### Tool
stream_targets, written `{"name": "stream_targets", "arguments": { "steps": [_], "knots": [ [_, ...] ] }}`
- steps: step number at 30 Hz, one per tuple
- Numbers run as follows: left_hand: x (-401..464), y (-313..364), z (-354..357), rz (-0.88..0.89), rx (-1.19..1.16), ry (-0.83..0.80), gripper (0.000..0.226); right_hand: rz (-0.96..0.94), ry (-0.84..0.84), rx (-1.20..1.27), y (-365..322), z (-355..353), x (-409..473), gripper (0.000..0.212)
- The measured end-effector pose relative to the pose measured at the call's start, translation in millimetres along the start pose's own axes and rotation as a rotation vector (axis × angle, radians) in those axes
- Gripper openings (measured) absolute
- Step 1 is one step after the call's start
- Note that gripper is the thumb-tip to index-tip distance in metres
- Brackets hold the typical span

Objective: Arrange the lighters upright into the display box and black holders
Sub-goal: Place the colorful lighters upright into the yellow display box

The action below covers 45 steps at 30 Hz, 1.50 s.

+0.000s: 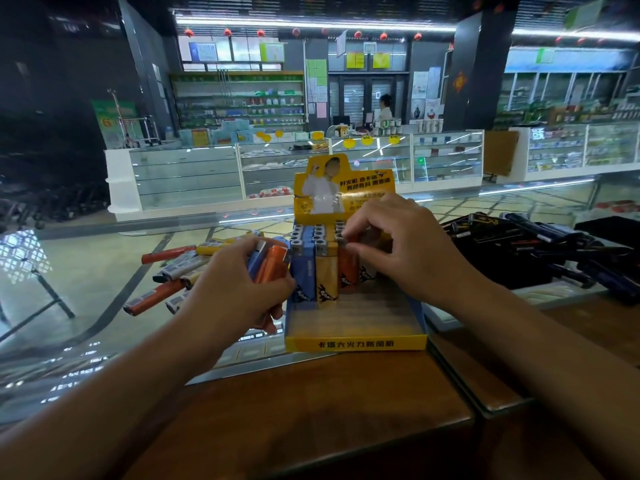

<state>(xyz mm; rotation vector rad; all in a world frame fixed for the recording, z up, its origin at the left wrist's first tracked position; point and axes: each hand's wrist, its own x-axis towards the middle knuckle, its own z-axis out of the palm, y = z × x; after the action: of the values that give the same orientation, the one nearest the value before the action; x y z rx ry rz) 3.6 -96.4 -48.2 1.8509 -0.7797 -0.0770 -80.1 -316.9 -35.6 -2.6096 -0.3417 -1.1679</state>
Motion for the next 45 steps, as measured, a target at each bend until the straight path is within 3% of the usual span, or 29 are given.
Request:
{"name": "stream_targets", "arguments": {
  "steps": [10,16,26,30,34,40,45],
  "knots": [
    [-6,10,-1,0.129,-0.086,0.039,0.03,0.095,0.003,-0.074,-1,3,1,0.022],
    [-16,21,2,0.265,-0.044,0.024,0.039,-0.038,0.149,0.065,-23,2,-1,0.026],
    [-15,17,8,0.449,0.105,-0.041,0.042,-0.169,0.036,0.22,-42,6,-4,0.027],
    [-16,18,7,0.427,0.051,-0.073,0.051,-0.035,0.038,0.367,-39,4,-6,0.02],
    [-19,20,5,0.364,0.0,-0.052,0.05,0.159,0.159,0.564,-34,-3,-6,0.021],
    [-17,17,7,0.381,0.026,-0.051,0.042,0.237,0.174,0.61,-32,-6,-6,0.011],
    [-19,17,10,0.362,-0.007,-0.061,0.05,0.256,0.18,0.614,-35,-2,-5,0.01]
  ]
}}
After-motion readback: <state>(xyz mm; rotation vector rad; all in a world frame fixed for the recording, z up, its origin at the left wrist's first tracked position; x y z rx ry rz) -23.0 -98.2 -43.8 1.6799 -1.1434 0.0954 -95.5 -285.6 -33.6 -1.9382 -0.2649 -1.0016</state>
